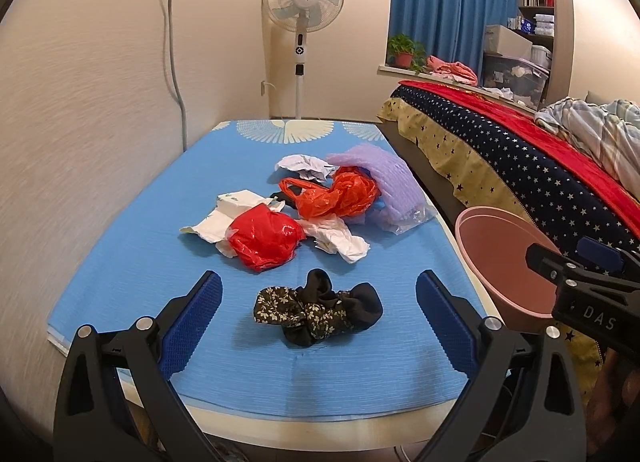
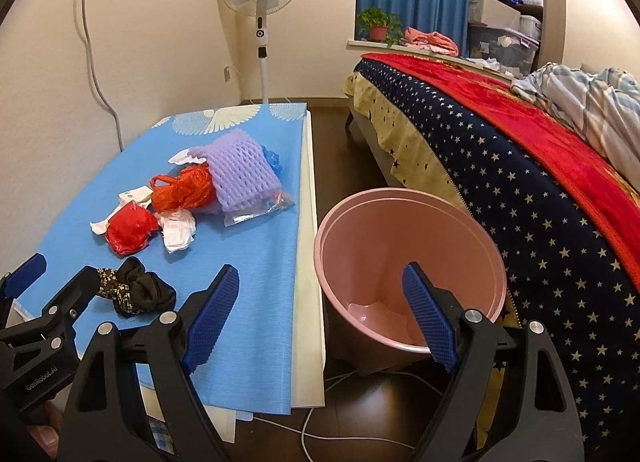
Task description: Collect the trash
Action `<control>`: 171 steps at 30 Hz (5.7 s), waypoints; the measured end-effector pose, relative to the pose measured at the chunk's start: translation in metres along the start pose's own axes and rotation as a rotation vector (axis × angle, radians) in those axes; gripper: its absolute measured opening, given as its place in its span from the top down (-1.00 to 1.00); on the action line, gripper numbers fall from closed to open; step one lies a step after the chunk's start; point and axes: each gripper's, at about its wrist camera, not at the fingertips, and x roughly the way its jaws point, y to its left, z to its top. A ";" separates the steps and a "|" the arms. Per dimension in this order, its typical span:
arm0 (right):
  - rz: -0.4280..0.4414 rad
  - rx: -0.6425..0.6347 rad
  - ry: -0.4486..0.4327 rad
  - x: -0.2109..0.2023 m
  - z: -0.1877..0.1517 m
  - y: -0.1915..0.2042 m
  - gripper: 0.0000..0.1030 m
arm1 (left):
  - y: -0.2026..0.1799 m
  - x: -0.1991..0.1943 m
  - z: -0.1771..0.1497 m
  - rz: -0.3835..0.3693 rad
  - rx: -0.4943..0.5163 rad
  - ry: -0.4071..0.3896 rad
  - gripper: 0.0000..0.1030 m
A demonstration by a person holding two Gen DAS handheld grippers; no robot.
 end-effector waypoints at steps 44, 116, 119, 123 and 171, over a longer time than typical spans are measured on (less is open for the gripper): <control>-0.001 -0.009 -0.011 -0.002 0.000 0.002 -0.60 | 0.000 -0.004 -0.002 -0.020 -0.010 -0.008 -0.67; 0.173 -0.195 0.026 0.045 0.076 0.037 0.78 | 0.038 0.034 0.033 -0.045 -0.206 -0.002 0.90; 0.162 -0.170 0.023 0.028 0.072 0.025 0.78 | 0.034 0.028 0.034 -0.054 -0.200 -0.007 0.90; 0.151 -0.131 0.024 0.008 0.068 0.008 0.78 | 0.028 0.020 0.036 -0.068 -0.192 -0.015 0.90; -0.112 0.199 0.019 0.020 0.044 -0.144 0.77 | -0.164 0.075 0.035 -0.308 0.072 0.025 0.90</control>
